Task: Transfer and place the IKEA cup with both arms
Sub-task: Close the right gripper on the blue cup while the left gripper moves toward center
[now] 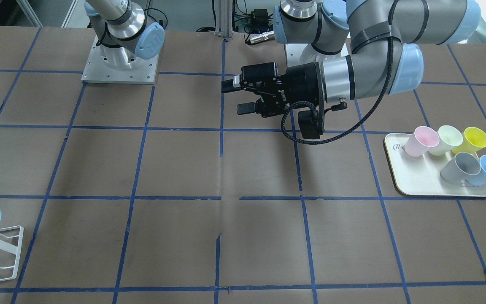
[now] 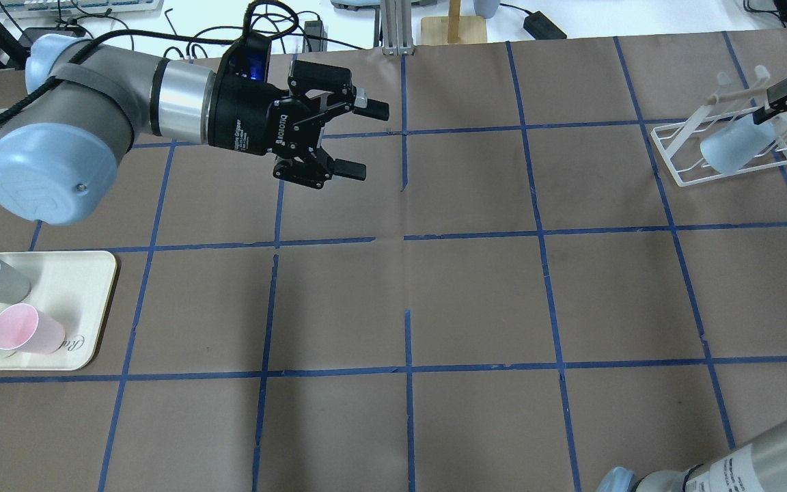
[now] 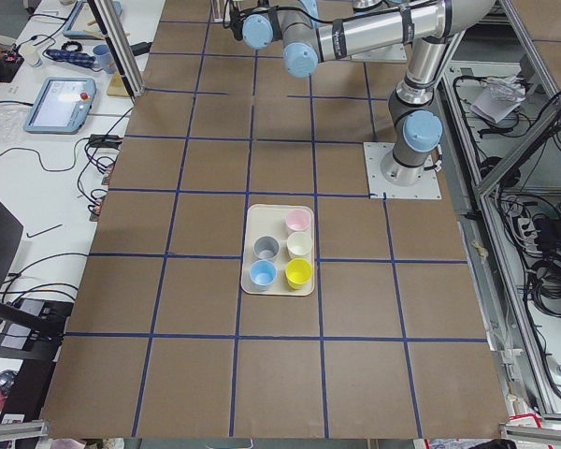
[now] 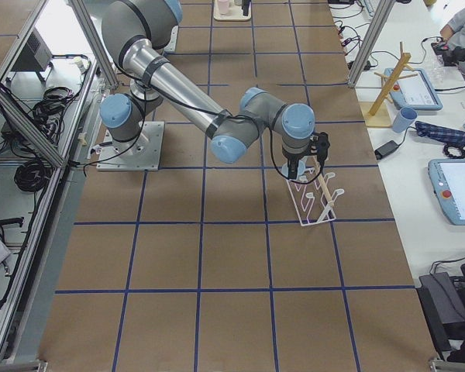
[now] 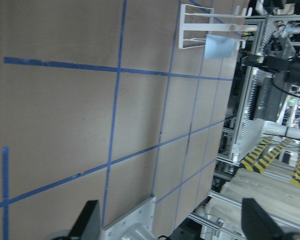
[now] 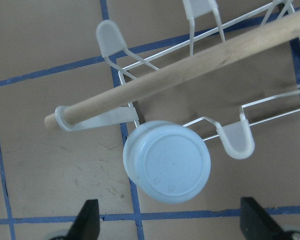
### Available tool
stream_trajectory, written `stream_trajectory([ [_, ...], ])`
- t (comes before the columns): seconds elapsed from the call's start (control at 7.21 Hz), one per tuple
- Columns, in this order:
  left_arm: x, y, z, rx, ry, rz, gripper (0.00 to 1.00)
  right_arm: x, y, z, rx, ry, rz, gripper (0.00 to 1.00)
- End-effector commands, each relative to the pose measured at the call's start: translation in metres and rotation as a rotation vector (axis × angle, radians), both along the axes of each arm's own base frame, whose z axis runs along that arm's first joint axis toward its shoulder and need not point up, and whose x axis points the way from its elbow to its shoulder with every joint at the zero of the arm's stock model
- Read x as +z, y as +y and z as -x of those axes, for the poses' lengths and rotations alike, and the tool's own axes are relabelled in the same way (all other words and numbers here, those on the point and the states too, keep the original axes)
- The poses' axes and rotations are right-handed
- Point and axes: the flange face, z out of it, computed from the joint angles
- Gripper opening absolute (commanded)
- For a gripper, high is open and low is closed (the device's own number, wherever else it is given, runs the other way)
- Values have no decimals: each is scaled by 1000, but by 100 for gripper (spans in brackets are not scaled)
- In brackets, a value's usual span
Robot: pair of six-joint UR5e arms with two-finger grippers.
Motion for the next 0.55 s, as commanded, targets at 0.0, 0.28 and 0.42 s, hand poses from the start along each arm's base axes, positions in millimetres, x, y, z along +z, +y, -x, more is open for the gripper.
stream_trajectory([
  [0.0, -30, 8, 9, 56, 185, -70, 100, -29, -13, 10, -24, -4, -1, 100],
  [0.28, -39, 11, 17, 127, 381, -121, 100, -31, -16, 4, -23, -37, 23, 100],
  [0.42, -35, 12, 24, 140, 448, -126, 100, -30, -16, 1, -35, -60, 33, 100],
])
